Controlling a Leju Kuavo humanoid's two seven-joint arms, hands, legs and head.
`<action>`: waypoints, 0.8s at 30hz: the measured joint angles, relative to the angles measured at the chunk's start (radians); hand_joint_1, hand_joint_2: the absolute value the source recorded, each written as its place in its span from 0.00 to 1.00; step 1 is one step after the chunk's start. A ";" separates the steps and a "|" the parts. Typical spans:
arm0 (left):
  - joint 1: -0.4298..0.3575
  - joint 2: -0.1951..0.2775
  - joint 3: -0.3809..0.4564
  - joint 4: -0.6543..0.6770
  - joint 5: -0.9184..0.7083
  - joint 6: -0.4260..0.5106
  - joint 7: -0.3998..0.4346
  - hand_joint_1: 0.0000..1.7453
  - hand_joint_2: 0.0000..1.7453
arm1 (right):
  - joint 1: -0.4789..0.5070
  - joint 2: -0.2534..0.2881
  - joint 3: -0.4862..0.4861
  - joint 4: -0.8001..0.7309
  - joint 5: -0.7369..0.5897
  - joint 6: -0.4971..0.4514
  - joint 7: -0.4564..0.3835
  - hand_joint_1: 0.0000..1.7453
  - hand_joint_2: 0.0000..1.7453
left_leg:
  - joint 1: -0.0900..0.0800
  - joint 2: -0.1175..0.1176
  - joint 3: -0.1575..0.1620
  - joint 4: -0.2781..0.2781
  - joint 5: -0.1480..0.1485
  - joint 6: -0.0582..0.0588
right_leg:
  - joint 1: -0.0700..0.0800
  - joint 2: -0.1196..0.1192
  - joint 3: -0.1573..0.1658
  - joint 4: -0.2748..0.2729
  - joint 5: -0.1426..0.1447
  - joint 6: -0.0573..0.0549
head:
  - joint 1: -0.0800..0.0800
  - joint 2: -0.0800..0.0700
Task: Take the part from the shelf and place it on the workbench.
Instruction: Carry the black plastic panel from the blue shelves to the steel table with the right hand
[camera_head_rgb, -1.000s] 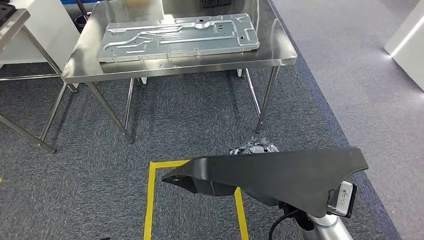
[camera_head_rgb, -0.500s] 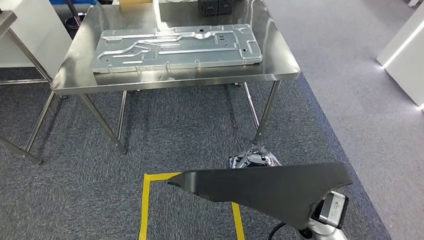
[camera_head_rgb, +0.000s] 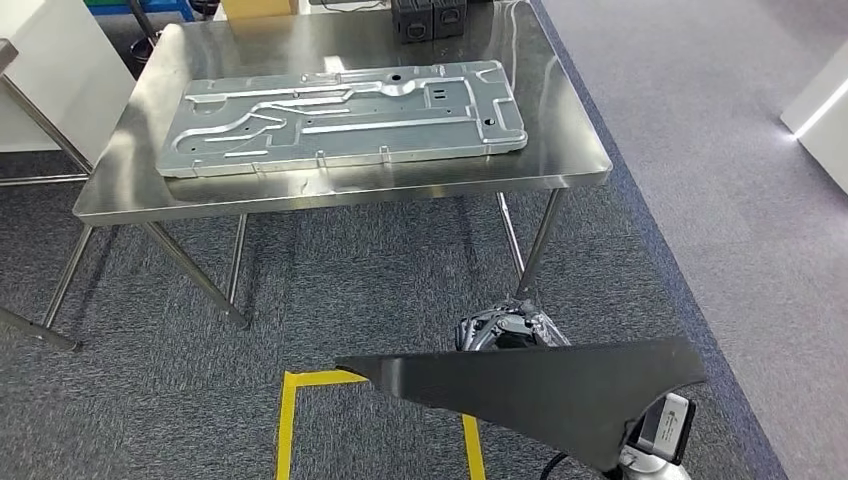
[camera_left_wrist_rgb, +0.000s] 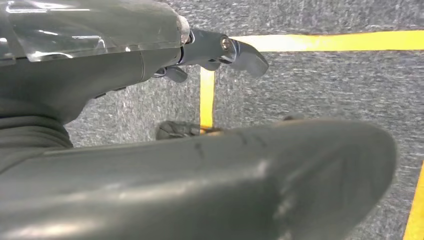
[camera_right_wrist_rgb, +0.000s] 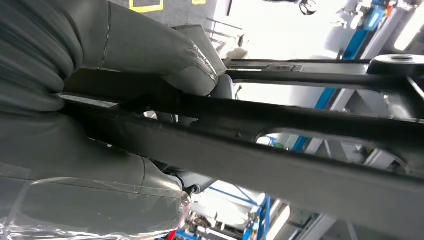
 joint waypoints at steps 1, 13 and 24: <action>0.002 0.000 0.000 0.000 0.000 0.000 0.000 0.00 0.00 | 0.001 0.000 0.000 0.000 0.000 0.001 0.000 1.00 1.00 | 0.001 0.001 -0.034 0.015 -0.047 -0.002 | 0.000 0.000 0.019 -0.001 -0.015 0.001 | 0.000 0.000; 0.001 0.001 0.001 0.000 0.003 0.001 0.000 0.00 0.00 | -0.006 0.013 0.000 -0.023 0.010 0.005 0.008 1.00 1.00 | 0.000 0.005 -0.003 -0.246 0.166 0.045 | -0.002 0.004 0.025 0.213 -0.062 0.051 | -0.001 0.000; 0.003 -0.010 0.005 0.005 0.010 0.007 0.000 0.00 0.00 | 0.000 0.015 -0.004 -0.027 0.021 0.004 0.006 1.00 1.00 | -0.012 -0.017 0.170 -0.255 0.029 0.033 | 0.029 0.012 -0.151 0.040 0.115 0.001 | -0.010 0.000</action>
